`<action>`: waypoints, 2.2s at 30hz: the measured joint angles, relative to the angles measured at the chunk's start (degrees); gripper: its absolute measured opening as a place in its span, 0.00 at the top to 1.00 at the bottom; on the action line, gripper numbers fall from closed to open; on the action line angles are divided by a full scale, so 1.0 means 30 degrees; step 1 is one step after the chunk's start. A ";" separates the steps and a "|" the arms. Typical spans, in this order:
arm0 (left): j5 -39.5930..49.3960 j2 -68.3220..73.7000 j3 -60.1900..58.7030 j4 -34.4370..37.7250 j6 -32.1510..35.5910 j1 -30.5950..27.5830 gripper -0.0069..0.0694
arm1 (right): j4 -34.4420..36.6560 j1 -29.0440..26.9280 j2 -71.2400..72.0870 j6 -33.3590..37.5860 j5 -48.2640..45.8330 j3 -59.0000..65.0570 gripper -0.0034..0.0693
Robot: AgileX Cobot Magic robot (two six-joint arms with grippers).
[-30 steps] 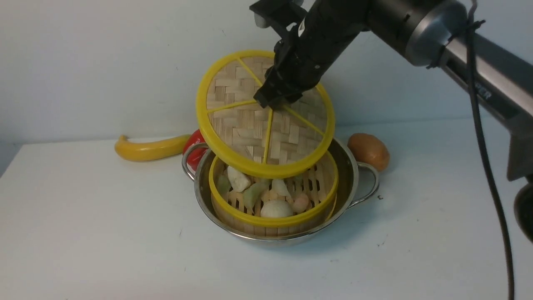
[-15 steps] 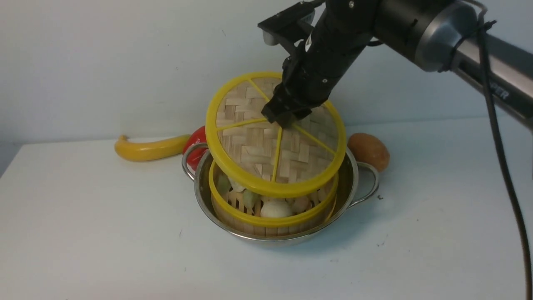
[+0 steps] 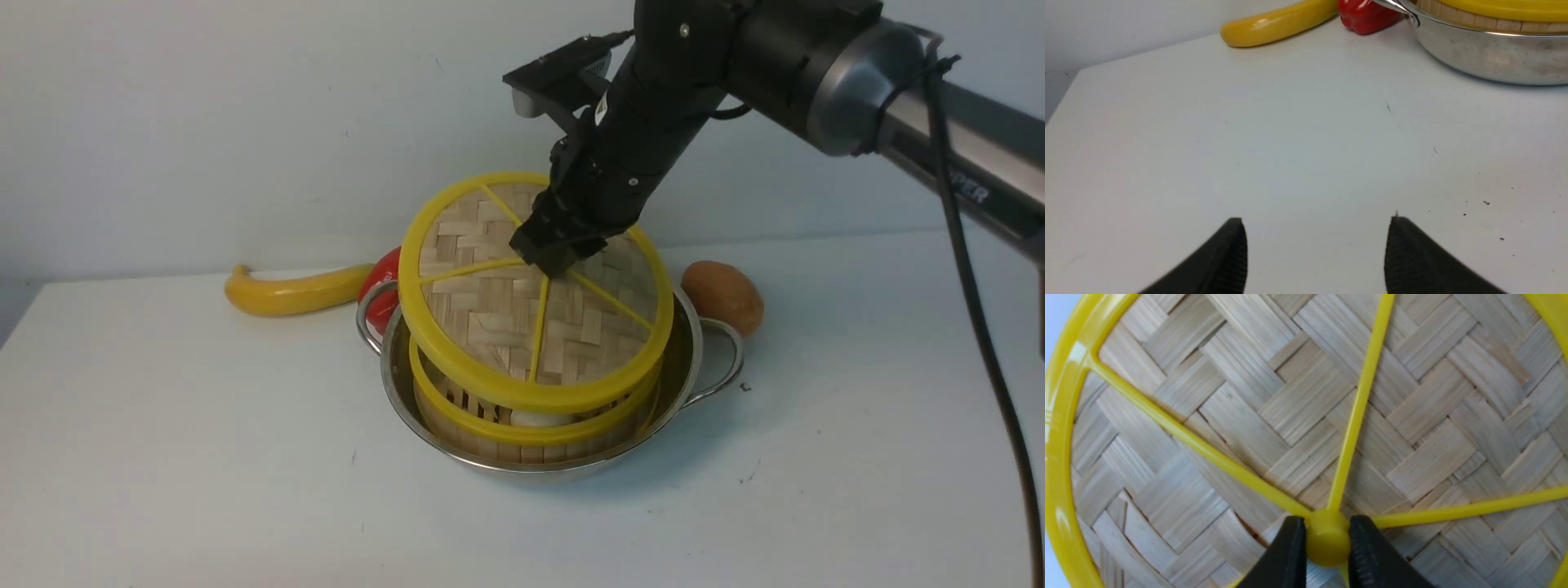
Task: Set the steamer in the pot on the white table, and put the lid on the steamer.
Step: 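Place the bamboo steamer lid onto the steamer basket in the pot with the right gripper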
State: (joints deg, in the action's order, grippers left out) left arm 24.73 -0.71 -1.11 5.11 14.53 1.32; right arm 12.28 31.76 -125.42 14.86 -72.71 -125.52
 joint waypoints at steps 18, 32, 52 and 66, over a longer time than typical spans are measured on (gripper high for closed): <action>0.0000 0.0000 0.0000 0.0000 0.0000 0.0000 0.36 | -0.0517 0.0000 -0.0040 0.0515 0.0120 0.1157 0.80; 0.0000 0.0000 0.0000 0.0000 0.0000 0.0000 0.36 | 0.0173 0.0036 -0.0981 0.1555 0.0213 0.1157 0.80; 0.0000 0.0000 0.0000 0.0000 0.0000 0.0000 0.36 | 0.0179 0.0150 -0.1793 0.1819 0.0195 0.0226 0.80; 0.0000 0.0000 0.0000 0.0000 0.0000 0.0000 0.36 | 0.0139 0.0150 -0.1919 0.1914 0.0214 -0.0560 0.80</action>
State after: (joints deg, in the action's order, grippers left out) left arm 24.73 -0.71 -1.11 5.11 14.53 1.32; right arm 12.70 32.21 -131.18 20.60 -72.07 -127.20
